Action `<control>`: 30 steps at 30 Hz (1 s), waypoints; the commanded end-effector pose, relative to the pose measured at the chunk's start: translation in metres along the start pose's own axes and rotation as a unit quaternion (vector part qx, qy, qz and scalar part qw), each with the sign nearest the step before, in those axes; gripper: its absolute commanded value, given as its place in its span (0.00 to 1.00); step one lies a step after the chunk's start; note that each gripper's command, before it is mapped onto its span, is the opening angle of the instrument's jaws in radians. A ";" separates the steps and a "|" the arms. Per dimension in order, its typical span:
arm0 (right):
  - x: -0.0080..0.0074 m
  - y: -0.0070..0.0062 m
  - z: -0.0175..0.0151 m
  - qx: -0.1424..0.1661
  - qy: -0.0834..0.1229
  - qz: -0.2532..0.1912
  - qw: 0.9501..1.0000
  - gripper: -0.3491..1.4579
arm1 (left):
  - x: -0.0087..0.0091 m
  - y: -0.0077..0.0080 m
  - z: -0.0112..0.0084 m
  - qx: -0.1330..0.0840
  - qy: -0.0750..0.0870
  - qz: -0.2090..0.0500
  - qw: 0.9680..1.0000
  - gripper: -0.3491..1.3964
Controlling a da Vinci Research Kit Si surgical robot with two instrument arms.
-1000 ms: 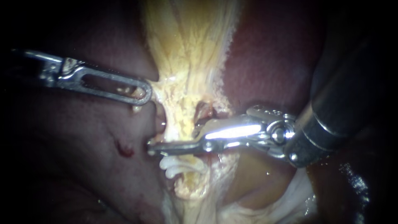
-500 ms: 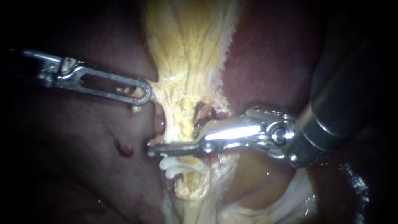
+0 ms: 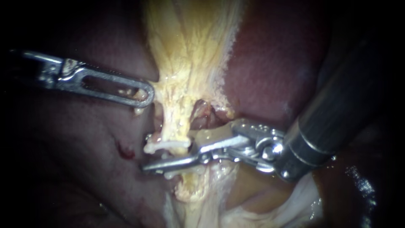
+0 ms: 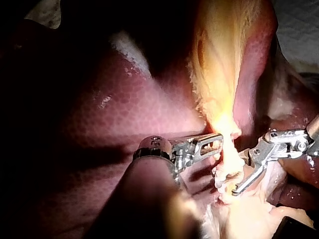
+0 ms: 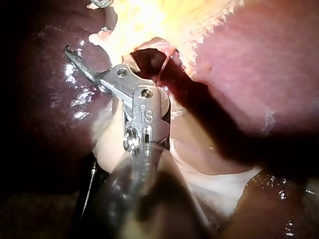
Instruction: Going back third clip left tube
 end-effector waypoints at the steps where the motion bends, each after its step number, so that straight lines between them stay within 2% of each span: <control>1: 0.0000 0.0002 -0.0003 -0.002 0.000 -0.007 1.000 0.47 | 0.0000 0.0000 0.0000 0.000 0.000 0.000 1.000 0.00; 7: -0.0006 0.0015 -0.0015 -0.019 -0.001 -0.069 0.997 0.47 | 0.0000 0.0000 0.0000 0.000 0.000 0.000 1.000 0.00; 12: -0.0014 0.0031 -0.0036 -0.034 -0.001 -0.095 0.995 0.47 | 0.0001 -0.0001 0.0000 0.000 0.000 0.000 1.000 0.00; 16: -0.0020 0.0038 -0.0056 -0.043 -0.002 -0.115 0.992 0.47 | 0.0001 -0.0001 0.0000 0.000 0.000 0.000 1.000 0.00; 21: -0.0025 0.0033 -0.0081 -0.052 -0.013 -0.146 0.988 0.47 | 0.0001 -0.0001 0.0000 0.000 0.000 0.000 1.000 0.00; 30: -0.0035 0.0017 -0.0128 -0.044 -0.026 -0.201 0.978 0.47 | 0.0002 0.0000 0.0000 0.000 0.000 0.000 1.000 0.00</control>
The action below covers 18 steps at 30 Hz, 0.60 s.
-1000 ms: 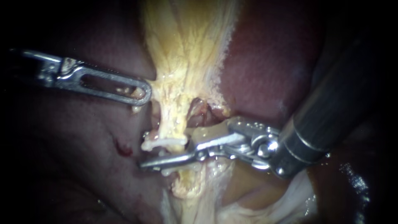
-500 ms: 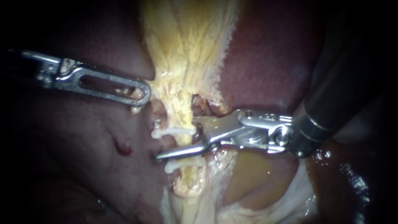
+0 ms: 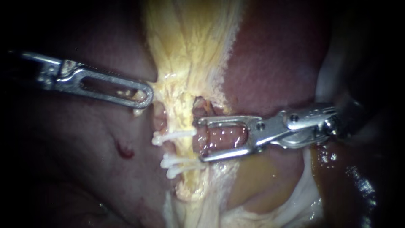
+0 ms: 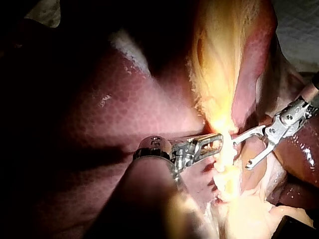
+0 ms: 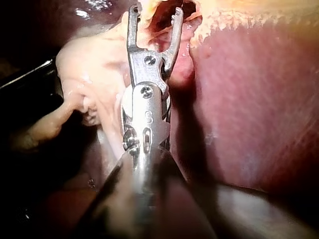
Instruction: Going back third clip left tube
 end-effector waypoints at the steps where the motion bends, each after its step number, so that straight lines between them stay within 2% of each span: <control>1: 0.0001 0.0000 -0.0006 -0.001 0.000 -0.008 1.000 0.47 | 0.0000 0.0001 0.0001 0.000 0.000 0.000 1.000 0.00; 14: 0.0028 -0.0008 -0.0093 -0.015 0.000 -0.054 0.998 0.47 | 0.0000 0.0001 0.0001 0.000 0.000 0.000 1.000 0.00; 18: 0.0035 -0.0013 -0.0110 -0.017 -0.001 -0.058 0.998 0.47 | 0.0000 0.0000 0.0001 0.000 0.000 0.000 1.000 0.00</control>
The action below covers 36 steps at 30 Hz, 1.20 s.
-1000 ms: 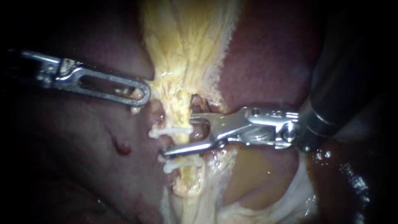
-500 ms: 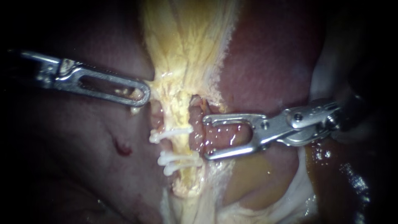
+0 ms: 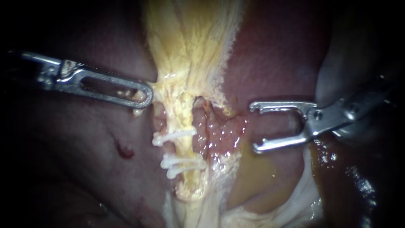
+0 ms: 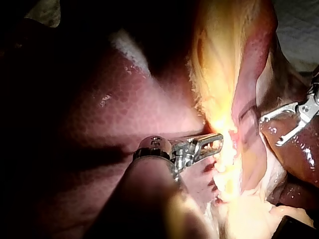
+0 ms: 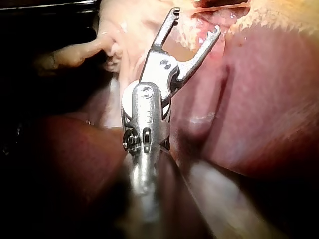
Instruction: Going back third clip left tube
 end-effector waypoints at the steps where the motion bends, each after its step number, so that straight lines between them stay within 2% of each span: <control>1: 0.0003 0.0000 -0.0003 0.002 0.000 0.000 1.000 0.47 | 0.0000 0.0000 0.0000 0.000 0.000 0.000 1.000 0.00; 9: 0.0006 -0.0002 -0.0010 0.001 -0.008 -0.004 1.000 0.47 | 0.0001 -0.0001 0.0006 -0.002 -0.001 0.000 1.000 0.00; 16: 0.0006 -0.0003 -0.0010 0.002 -0.011 -0.004 1.000 0.47 | 0.0010 0.0000 0.0035 -0.003 -0.004 0.002 1.000 0.00; 26: 0.0006 -0.0004 -0.0010 0.001 -0.011 -0.004 1.000 0.47 | 0.0009 0.0022 0.0080 0.002 -0.002 0.007 1.000 0.00; 31: 0.0007 -0.0005 -0.0009 0.001 -0.011 -0.004 1.000 0.47 | 0.0009 0.0034 0.0094 -0.002 0.002 0.010 1.000 0.00; 36: 0.0007 -0.0006 -0.0009 0.001 -0.012 -0.004 1.000 0.47 | 0.0007 0.0038 0.0100 -0.002 0.004 0.010 1.000 0.00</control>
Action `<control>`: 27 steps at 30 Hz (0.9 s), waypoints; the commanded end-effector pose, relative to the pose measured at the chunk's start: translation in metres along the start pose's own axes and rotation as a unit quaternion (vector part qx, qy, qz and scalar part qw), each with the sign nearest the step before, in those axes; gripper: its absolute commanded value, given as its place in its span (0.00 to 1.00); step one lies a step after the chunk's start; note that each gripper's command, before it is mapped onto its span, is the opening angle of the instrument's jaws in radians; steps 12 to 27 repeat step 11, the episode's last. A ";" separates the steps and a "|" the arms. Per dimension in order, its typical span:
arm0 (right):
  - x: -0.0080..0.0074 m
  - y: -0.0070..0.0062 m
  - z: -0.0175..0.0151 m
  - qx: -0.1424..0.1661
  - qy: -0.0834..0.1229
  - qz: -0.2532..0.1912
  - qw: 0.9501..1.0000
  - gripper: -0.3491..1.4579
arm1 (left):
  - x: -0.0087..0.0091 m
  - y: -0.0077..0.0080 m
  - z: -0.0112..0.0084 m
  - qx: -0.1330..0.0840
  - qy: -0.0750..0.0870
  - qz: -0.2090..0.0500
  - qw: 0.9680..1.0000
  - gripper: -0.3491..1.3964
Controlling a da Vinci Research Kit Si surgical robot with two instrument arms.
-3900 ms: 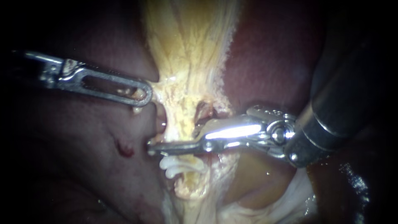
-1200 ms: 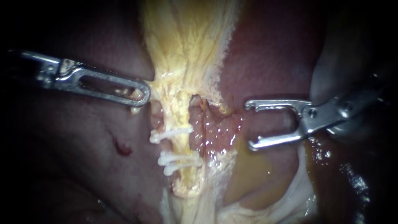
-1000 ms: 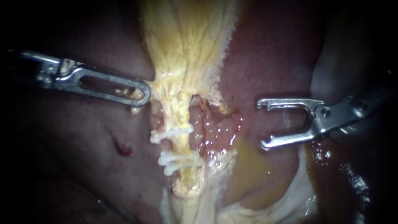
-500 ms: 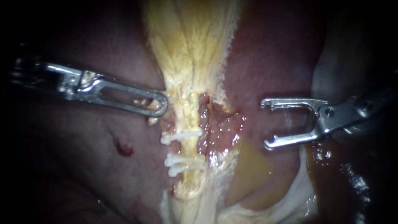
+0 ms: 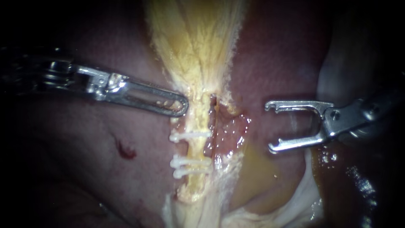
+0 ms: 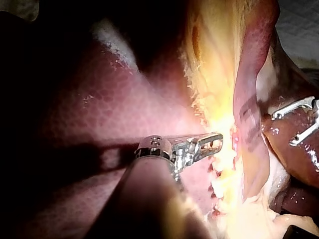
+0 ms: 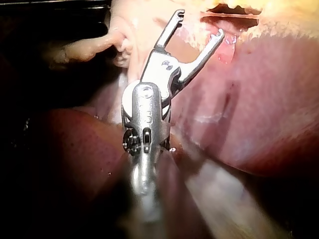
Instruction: Going back third clip left tube
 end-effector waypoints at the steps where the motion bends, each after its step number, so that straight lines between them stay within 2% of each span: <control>1: 0.0000 0.0000 0.0000 0.000 0.000 0.000 1.000 0.47 | 0.0000 -0.0001 0.0001 0.000 0.000 0.000 1.000 0.00; 27: 0.0000 0.0000 0.0000 0.000 0.000 0.000 1.000 0.47 | 0.0000 -0.0001 0.0001 -0.001 0.001 0.000 1.000 0.00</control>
